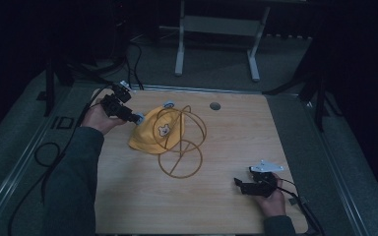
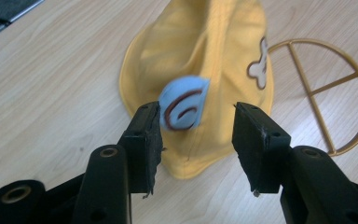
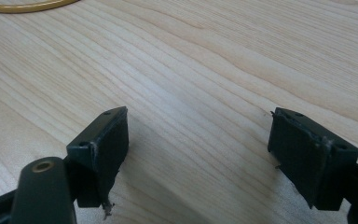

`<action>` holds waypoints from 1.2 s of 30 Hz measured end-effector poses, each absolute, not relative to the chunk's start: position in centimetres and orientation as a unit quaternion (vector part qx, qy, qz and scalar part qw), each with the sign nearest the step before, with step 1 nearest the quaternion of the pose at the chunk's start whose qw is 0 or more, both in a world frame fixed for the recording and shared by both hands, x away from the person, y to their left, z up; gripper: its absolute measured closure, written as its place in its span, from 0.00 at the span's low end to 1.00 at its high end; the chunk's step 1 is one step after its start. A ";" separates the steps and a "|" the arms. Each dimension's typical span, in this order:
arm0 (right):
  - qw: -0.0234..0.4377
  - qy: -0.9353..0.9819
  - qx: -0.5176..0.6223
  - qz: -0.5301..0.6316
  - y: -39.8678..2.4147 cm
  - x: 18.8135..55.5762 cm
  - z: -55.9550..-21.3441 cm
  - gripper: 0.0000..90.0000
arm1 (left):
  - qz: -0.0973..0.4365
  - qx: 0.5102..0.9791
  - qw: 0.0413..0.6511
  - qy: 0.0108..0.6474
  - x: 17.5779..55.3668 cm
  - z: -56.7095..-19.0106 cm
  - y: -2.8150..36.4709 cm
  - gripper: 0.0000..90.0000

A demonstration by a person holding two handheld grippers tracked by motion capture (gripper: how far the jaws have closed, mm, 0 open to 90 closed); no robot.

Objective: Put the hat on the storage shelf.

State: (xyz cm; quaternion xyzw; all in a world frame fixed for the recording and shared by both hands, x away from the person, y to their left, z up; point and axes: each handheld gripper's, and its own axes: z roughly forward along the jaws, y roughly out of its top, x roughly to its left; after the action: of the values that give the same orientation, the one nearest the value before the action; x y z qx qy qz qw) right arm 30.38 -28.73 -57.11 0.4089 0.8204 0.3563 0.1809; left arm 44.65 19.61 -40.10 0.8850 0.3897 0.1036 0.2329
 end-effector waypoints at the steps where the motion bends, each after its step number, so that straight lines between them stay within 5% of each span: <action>1: 0.181 0.820 0.409 0.356 -28.7 30.4 -57.1 0.23 | 0.104 0.886 0.233 0.387 44.7 -40.1 19.4 0.57; 12: 0.181 0.820 0.409 0.356 -28.7 30.4 -57.1 0.22 | 0.139 0.881 0.243 0.382 46.1 -40.5 17.4 0.57; 36: 0.181 0.820 0.409 0.356 -28.7 30.4 -57.1 0.22 | 0.112 0.880 0.248 0.389 48.7 -44.1 14.8 0.57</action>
State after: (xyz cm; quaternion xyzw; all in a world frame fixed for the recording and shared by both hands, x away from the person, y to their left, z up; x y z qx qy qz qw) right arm 30.38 -28.73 -57.11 0.4090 0.8205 0.3562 0.1809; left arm 48.74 14.82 -44.06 0.8801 0.3888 0.1120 0.2483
